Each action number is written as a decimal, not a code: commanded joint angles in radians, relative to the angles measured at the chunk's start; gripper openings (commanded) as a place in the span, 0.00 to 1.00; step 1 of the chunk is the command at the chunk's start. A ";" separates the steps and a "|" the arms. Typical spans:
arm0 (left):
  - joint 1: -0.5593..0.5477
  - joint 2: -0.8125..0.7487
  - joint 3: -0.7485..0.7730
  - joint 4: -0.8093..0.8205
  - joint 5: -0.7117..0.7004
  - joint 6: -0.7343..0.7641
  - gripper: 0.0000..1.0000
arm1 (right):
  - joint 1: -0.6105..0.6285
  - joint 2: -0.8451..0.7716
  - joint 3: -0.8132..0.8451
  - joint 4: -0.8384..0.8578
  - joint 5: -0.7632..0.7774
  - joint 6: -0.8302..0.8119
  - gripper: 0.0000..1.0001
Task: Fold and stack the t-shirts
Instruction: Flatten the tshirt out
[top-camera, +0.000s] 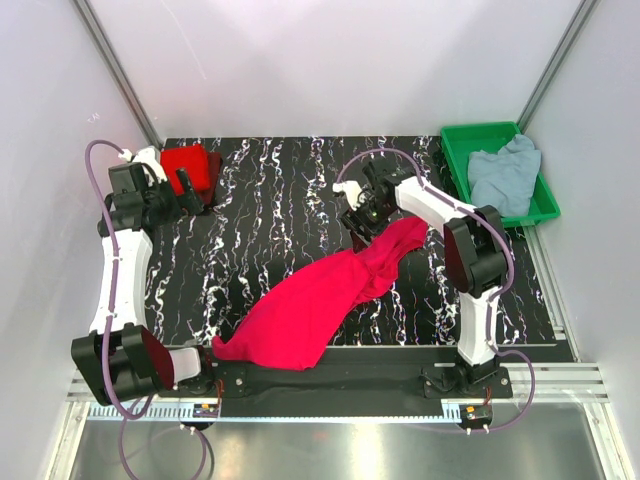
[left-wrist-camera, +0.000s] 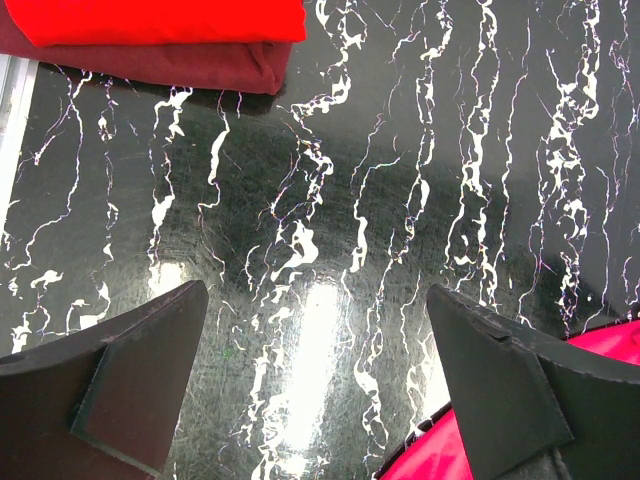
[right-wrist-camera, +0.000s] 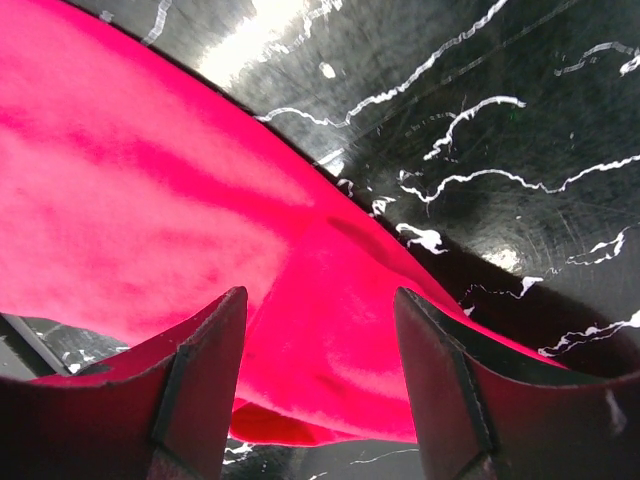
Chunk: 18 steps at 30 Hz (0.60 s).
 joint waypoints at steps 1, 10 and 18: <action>0.006 -0.027 -0.003 0.050 0.018 0.005 0.99 | 0.008 0.025 0.037 -0.016 0.030 -0.023 0.67; 0.009 -0.024 -0.006 0.051 0.019 0.003 0.99 | 0.031 0.039 0.048 -0.020 0.028 -0.031 0.69; 0.011 -0.026 -0.009 0.054 0.021 0.000 0.99 | 0.039 0.054 0.051 -0.011 0.063 -0.028 0.49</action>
